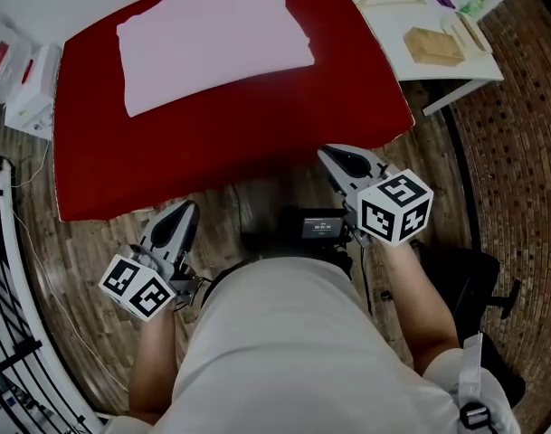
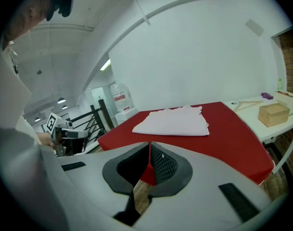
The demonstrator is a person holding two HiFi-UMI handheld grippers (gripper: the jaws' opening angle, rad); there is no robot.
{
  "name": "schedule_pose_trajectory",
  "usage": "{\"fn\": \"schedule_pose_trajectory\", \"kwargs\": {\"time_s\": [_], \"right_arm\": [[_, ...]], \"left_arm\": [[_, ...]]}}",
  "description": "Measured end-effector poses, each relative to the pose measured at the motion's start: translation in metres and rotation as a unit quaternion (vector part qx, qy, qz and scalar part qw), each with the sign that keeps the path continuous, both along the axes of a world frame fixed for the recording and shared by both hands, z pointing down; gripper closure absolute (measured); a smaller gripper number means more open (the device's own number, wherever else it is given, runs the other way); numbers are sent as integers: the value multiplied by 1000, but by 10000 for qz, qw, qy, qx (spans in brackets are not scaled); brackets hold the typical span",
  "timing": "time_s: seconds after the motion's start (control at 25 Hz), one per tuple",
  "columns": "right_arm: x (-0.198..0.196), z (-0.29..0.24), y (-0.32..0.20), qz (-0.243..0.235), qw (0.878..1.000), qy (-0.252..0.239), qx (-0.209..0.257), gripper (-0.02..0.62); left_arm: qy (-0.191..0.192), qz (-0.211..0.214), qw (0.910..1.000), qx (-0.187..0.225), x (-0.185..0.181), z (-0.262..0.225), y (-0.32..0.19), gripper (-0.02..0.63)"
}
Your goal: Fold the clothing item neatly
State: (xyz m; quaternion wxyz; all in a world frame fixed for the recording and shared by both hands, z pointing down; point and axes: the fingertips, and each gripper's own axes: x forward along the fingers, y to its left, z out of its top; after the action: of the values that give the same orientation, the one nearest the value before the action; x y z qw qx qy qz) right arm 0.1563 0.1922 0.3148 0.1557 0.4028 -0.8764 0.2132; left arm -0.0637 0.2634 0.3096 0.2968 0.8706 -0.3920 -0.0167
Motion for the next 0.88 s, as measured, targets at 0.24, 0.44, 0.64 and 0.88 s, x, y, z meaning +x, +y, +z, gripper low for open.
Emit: {"fn": "schedule_pose_trajectory", "kwargs": {"time_s": [0.24,0.44,0.64,0.88], "right_arm": [[0,-1,-2,-194,9998,-12,-85,578],[9,-7,4,-357,9993,-29,-130,580],[21,-14,12,-429,9989,-9,-167,580],[19,-27,18,-494,9985,-168,-187,581]], "left_arm": [[-21,-33,10000,-76,13,-1,2,600],[6,-21,9999,-129,40,-7,5,600],[64,-49,9999,-79,60,-19,9,600],[113,-94,9999,-71,65,-26,15,600]]}}
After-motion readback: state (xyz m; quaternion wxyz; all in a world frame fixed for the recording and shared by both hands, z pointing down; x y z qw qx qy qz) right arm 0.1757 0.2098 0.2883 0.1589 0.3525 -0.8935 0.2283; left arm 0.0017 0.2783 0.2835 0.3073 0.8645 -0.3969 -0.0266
